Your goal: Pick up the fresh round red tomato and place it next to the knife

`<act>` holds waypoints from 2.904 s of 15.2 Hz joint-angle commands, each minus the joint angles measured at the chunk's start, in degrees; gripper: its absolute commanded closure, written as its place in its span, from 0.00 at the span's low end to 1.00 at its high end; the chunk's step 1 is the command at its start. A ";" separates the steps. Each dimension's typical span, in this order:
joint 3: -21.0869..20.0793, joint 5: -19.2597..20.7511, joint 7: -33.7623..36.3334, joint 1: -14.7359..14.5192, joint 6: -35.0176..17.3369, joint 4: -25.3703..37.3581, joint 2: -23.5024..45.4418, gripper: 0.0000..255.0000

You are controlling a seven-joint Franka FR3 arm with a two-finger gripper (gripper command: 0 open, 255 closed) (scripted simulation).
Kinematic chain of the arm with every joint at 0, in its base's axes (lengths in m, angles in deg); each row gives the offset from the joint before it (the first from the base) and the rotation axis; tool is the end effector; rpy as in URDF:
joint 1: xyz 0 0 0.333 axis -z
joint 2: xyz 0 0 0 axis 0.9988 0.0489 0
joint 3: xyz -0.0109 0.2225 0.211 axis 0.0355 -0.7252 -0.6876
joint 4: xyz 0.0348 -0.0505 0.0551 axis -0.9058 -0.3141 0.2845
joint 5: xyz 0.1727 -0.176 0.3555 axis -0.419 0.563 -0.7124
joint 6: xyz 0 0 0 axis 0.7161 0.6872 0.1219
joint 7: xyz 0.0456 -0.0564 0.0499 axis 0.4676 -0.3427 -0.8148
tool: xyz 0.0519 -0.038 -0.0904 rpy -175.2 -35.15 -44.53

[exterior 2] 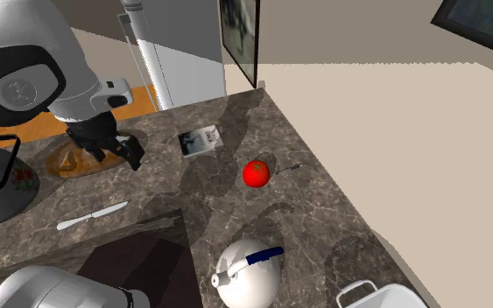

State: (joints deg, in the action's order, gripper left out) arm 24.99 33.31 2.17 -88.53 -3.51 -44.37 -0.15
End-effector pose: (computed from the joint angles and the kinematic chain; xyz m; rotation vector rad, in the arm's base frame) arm 0.3320 -0.0056 0.6179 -3.1044 -0.0895 0.0361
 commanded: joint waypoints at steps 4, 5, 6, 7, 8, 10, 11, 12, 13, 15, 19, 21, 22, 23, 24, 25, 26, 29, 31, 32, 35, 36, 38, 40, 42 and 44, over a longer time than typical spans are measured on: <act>3.52 2.03 -4.01 0.67 -6.01 -4.10 -0.69 0.00; 4.73 2.66 -5.34 0.90 -8.06 -5.30 -0.71 0.00; 5.99 3.27 -6.65 1.11 -10.14 -6.42 -0.62 0.00; 7.26 3.85 -7.97 1.31 -12.25 -7.44 -0.42 0.00; 8.54 4.38 -9.31 1.52 -14.38 -8.38 -0.10 0.00; 11.21 5.33 -12.00 1.84 -18.71 -9.98 0.88 0.00; 12.56 5.72 -13.37 1.98 -20.90 -10.64 1.54 0.00; 13.96 6.06 -14.75 2.04 -23.11 -11.19 2.32 0.00; 15.36 6.31 -16.17 2.08 -25.32 -11.65 3.22 0.00; 18.31 6.61 -19.06 1.92 -29.75 -12.27 5.34 0.00; 24.60 5.89 -25.41 0.67 -38.45 -12.25 10.78 0.00; 28.02 4.65 -29.01 -0.60 -42.59 -11.62 14.03 0.00; 29.82 3.74 -30.96 -1.41 -44.58 -11.14 15.77 0.00; 31.70 2.63 -33.03 -2.39 -46.48 -10.56 17.58 0.00; 33.69 1.28 -35.22 -3.54 -48.30 -9.87 19.45 0.00; 35.77 -0.34 -37.58 -4.85 -50.02 -9.07 21.40 0.00; 37.96 -2.27 -40.11 -6.34 -51.61 -8.16 23.42 0.00; 45.37 -10.34 -49.13 -11.95 -55.37 -4.70 30.13 0.00; 51.01 -18.37 -56.79 -16.49 -56.55 -1.65 35.57 0.00; 53.96 -23.51 -61.29 -18.80 -56.46 0.16 38.87 0.00; 56.57 -32.46 -68.14 -20.86 -56.11 2.25 44.85 0.00; 56.59 -34.14 -69.24 -20.99 -56.23 2.37 46.03 0.00; 56.44 -37.53 -71.43 -21.07 -56.36 2.66 48.43 0.00; 55.96 -40.86 -73.53 -20.82 -56.39 3.02 50.81 0.00; 55.69 -41.77 -74.11 -20.62 -56.39 3.13 51.47 0.00; 55.68 -41.77 -74.11 -20.61 -56.40 3.13 51.47 0.00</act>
State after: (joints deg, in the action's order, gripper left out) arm 80.70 -8.26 -71.79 -109.18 -59.90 -41.25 51.20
